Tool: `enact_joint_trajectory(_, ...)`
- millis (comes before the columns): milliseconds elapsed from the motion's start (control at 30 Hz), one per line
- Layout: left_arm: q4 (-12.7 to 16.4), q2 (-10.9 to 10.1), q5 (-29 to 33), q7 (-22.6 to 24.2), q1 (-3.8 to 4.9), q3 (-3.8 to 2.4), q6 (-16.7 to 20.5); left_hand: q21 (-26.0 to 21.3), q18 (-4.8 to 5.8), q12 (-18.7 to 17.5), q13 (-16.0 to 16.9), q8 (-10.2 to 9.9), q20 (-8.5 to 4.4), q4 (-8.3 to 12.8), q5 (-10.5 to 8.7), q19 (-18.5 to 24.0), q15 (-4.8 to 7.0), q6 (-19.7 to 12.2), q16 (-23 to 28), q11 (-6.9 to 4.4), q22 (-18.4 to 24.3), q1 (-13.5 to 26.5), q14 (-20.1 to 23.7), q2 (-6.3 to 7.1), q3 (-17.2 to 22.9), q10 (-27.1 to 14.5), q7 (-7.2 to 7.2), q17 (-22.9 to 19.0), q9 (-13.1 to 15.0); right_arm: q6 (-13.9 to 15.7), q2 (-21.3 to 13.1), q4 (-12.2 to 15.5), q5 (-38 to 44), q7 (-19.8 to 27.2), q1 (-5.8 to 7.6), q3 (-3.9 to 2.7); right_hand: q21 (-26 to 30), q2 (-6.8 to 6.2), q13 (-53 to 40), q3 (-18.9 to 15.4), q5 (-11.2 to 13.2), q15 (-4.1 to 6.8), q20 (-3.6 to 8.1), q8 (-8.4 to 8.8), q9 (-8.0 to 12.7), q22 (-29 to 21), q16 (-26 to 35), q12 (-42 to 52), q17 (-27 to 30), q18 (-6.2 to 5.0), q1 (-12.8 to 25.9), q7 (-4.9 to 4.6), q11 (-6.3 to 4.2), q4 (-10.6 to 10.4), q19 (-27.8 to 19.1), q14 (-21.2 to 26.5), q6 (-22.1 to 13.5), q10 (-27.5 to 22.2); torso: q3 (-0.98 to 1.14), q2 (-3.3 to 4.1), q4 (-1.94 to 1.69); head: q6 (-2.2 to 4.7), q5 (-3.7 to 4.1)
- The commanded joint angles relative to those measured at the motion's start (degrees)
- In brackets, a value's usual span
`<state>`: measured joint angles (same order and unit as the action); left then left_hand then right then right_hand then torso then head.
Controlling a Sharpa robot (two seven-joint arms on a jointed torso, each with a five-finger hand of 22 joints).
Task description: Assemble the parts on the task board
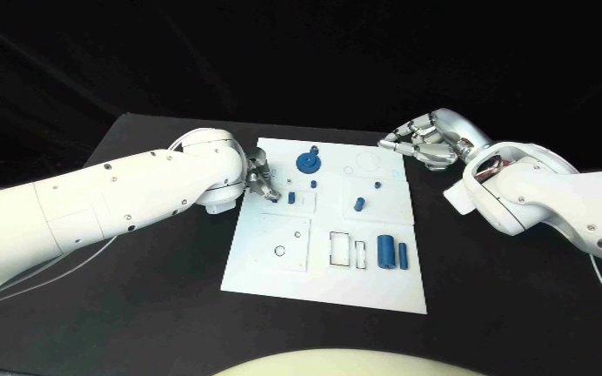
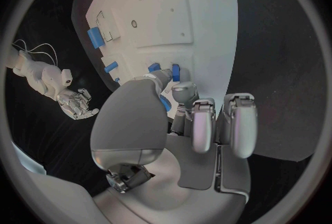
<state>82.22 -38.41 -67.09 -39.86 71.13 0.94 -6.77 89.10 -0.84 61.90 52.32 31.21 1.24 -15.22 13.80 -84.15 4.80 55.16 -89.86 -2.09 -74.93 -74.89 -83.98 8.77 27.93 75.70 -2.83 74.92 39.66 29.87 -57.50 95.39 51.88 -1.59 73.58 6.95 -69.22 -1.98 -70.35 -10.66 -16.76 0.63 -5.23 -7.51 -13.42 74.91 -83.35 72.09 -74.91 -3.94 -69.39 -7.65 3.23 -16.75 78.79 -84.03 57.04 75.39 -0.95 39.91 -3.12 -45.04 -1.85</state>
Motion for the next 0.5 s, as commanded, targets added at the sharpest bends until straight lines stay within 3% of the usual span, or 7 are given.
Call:
enact_joint_trajectory(33, 0.08, 0.18, -0.32, -1.25, -0.06, 0.05, -1.83, 0.30, 0.60, 0.25, 0.13, 0.45, 0.02, 4.03, -0.44, -5.21, 0.27, 1.10, -0.14, -0.19, -14.21, 0.28, -6.02, 0.36, 4.15, 0.50, 1.24, 15.08, 0.08, -0.44, -0.02, 0.11, 0.44, 0.34, -0.03, 0.00, 0.14, 0.46, -0.08, -0.06, -0.37, 0.51, 0.14, -0.27, -0.07, 1.83, 0.28, 0.19, -4.11, -0.76, -0.06, 0.08, -0.28, 0.15, 0.34, -3.39, -0.29, 0.32, -0.02, -0.03, -0.03, -0.05, 0.05)
enact_joint_trajectory(167, 0.02, 0.24, -0.36, -1.43, -0.06, 0.05, -1.59, 0.35, 0.62, 0.37, 0.18, 0.80, -0.02, 3.50, -0.56, -5.26, 0.39, 1.36, -0.14, -0.33, -14.29, 1.35, -6.02, 0.85, 3.59, 0.64, 1.43, 15.08, -0.01, -0.42, -0.03, 0.11, 0.44, 0.34, -0.03, 0.00, 0.14, 0.46, -0.08, -0.06, -0.37, 0.51, 0.14, -0.27, -0.07, 1.83, 0.28, 0.19, -4.11, -0.76, -0.06, 0.08, -0.28, 0.15, 0.34, -3.39, -0.29, 0.32, -0.03, 0.00, -0.08, -0.05, 0.06)
enact_joint_trajectory(300, -0.10, 0.33, -0.38, -1.65, -0.06, 0.05, -1.02, 0.46, 0.66, 0.65, 0.28, 1.42, -0.10, 1.04, -0.63, -5.38, 0.51, 2.04, -0.14, -0.46, -14.45, 4.77, -6.02, 1.09, 0.85, 0.87, 1.62, 15.08, -0.28, -0.40, -0.02, 0.12, 0.44, 0.35, -0.03, 0.00, 0.14, 0.46, -0.08, -0.06, -0.37, 0.51, 0.14, -0.27, -0.07, 1.83, 0.28, 0.19, -4.11, -0.76, -0.06, 0.08, -0.28, 0.15, 0.34, -3.39, -0.29, 0.32, -0.04, -0.03, -0.06, -0.07, 0.04)
enact_joint_trajectory(500, -0.38, 0.44, -0.38, -1.82, -0.06, 0.05, -0.46, 0.54, 0.70, 0.95, 0.43, 1.91, -0.25, -0.36, -0.61, -5.47, 0.72, 2.27, -0.14, -0.65, -14.57, 6.22, -6.02, 1.02, -2.72, 0.94, 1.83, 15.08, -0.75, -0.39, 0.01, 0.10, 0.44, 0.39, -0.03, 0.00, 0.14, 0.46, -0.08, -0.06, -0.37, 0.51, 0.14, -0.27, -0.07, 1.83, 0.28, 0.19, -4.11, -0.76, -0.06, 0.08, -0.28, 0.15, 0.34, -3.39, -0.29, 0.32, -0.04, -0.02, -0.02, -0.11, 0.01)
